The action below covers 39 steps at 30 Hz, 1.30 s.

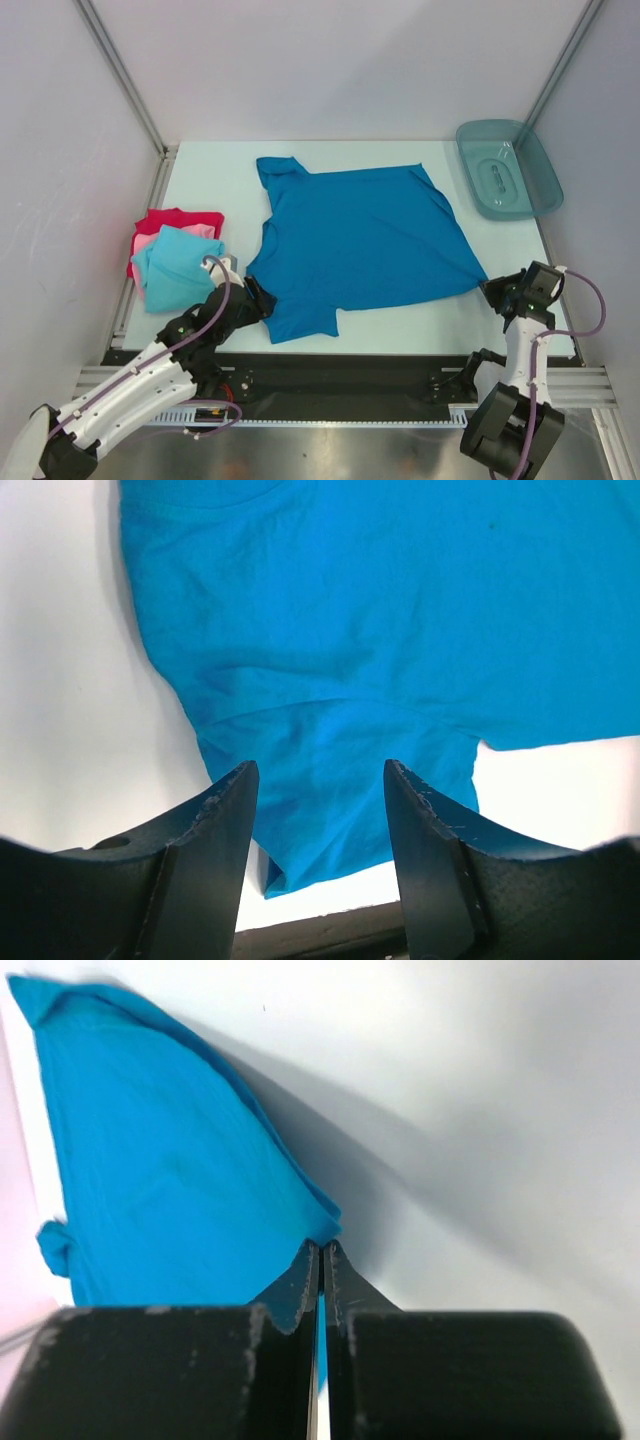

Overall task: Fold and stack the t-shirts
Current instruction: Flatten the tshirt out

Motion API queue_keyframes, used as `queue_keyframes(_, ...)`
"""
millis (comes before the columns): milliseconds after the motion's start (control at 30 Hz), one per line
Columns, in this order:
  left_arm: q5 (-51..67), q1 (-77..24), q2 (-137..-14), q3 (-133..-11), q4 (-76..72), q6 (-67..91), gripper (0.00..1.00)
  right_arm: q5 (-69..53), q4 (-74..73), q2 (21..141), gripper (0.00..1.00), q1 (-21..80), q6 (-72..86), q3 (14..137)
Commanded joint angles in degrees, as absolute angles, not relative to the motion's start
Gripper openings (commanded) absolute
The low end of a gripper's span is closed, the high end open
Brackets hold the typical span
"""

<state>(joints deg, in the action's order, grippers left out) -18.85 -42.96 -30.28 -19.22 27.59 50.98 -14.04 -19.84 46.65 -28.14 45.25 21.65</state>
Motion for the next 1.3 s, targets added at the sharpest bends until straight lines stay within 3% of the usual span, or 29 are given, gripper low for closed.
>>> queue_keyframes(0,-18.72,-43.42,-30.85,-21.27,27.16,51.33,0.59,-16.17,-21.27,45.61,0.0,-30.32,44.38,21.8)
queue_keyframes(100,-18.72,-43.59,-31.2,-21.8,27.07,51.24,0.59,-17.4,-20.92,47.81,0.0,-30.59,43.95,22.5)
queue_keyframes(233,-18.72,-43.86,-30.67,-21.62,27.16,51.33,0.59,-19.07,-19.25,48.87,0.14,-30.59,42.89,22.59)
queue_keyframes(767,-19.34,-47.28,-30.59,-16.79,28.57,54.75,0.64,-19.69,-16.79,51.5,0.22,-25.5,40.52,24.52)
queue_keyframes(933,-20.91,-47.55,-35.14,-21.51,25.85,54.23,0.74,-15.84,-15.91,50.28,0.52,-17.41,42.54,26.1)
queue_keyframes(1033,-22.67,-47.46,-39.89,-26.78,24.7,51.43,0.8,-13.46,-17.83,48.17,0.61,-14.25,42.8,29.08)
queue_keyframes(1267,-25.92,-47.02,-51.93,-43.31,21.1,43.78,0.92,-12.66,-22.41,44.21,0.66,-12.83,42.63,34.01)
